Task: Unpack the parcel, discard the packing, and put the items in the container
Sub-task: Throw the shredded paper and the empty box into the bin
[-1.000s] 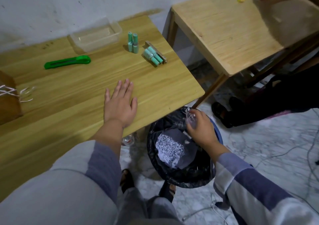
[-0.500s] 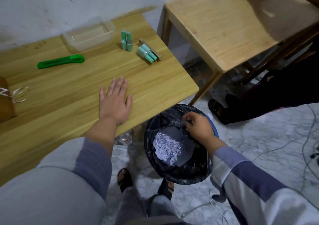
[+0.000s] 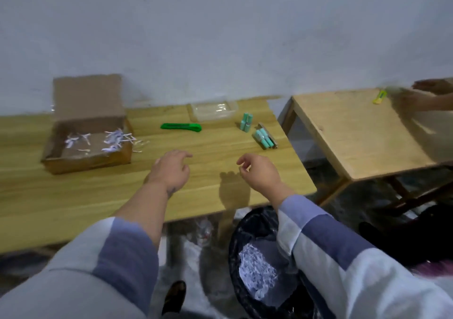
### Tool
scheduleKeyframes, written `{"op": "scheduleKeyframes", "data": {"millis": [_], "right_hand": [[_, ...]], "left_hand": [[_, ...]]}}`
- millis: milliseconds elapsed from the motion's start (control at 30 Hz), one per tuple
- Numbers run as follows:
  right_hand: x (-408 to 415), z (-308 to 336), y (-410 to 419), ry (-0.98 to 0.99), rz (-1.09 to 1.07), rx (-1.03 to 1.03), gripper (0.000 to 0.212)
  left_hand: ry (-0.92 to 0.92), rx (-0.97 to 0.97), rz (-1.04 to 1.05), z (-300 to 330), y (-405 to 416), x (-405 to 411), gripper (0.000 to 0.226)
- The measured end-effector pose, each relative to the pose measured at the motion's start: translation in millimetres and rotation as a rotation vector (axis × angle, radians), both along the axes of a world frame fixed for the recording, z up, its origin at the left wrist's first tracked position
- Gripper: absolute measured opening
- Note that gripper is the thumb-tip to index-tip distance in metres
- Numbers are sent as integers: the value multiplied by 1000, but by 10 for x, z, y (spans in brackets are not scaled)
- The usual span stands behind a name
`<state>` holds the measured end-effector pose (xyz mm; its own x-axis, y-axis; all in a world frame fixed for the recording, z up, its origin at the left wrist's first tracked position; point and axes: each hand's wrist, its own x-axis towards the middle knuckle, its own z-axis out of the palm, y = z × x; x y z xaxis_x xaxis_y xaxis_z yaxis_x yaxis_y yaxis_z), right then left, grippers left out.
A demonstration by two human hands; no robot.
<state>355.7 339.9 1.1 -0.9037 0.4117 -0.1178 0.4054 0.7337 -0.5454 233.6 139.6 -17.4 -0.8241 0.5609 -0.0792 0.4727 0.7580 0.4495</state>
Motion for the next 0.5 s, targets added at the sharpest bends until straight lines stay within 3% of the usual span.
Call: {"op": "scheduleKeyframes", "data": {"millis": [367, 500], "right_hand": [[-1591, 324, -1456, 27, 308, -46, 22], [-2127, 130, -1917, -64, 305, -107, 40]], "left_hand": [[157, 33, 350, 314, -1720, -925, 34], [78, 22, 448, 120, -2230, -1374, 40]]}}
